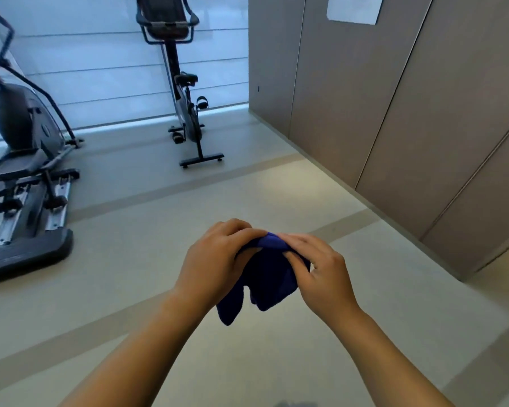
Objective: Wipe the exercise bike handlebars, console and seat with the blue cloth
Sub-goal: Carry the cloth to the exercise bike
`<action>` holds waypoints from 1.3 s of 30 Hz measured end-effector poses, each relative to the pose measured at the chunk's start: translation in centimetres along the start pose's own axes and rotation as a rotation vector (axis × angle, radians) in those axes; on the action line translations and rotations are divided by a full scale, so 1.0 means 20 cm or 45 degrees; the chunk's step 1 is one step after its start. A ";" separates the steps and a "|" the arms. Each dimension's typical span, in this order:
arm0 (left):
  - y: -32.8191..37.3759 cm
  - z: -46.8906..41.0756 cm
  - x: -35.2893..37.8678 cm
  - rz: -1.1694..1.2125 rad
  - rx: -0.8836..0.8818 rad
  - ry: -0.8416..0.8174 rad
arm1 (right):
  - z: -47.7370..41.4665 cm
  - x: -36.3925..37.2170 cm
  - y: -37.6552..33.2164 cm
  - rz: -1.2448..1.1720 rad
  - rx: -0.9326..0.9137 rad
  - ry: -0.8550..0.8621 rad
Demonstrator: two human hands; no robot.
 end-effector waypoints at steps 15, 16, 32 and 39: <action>-0.90 -1.60 0.52 0.041 -0.096 0.080 | -1.79 0.22 0.76 -0.050 -0.059 0.046; -0.95 -1.71 0.54 0.052 -0.114 0.093 | -1.91 0.22 0.81 -0.037 -0.068 0.043; -2.14 -3.20 0.93 -0.035 -0.189 0.179 | -3.68 0.87 1.48 -0.065 -0.010 0.003; -2.77 -3.82 1.02 0.031 -0.236 0.129 | -4.47 1.17 1.67 -0.029 -0.026 0.000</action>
Point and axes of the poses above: each hand's wrist, its own z-axis away from the middle knuckle, its own x-axis out of the palm, y = z × x, the point moved 1 cm from there along -z, towards the middle knuckle, and after that the axes turned 9 degrees about -z, right-handed, at the moved point
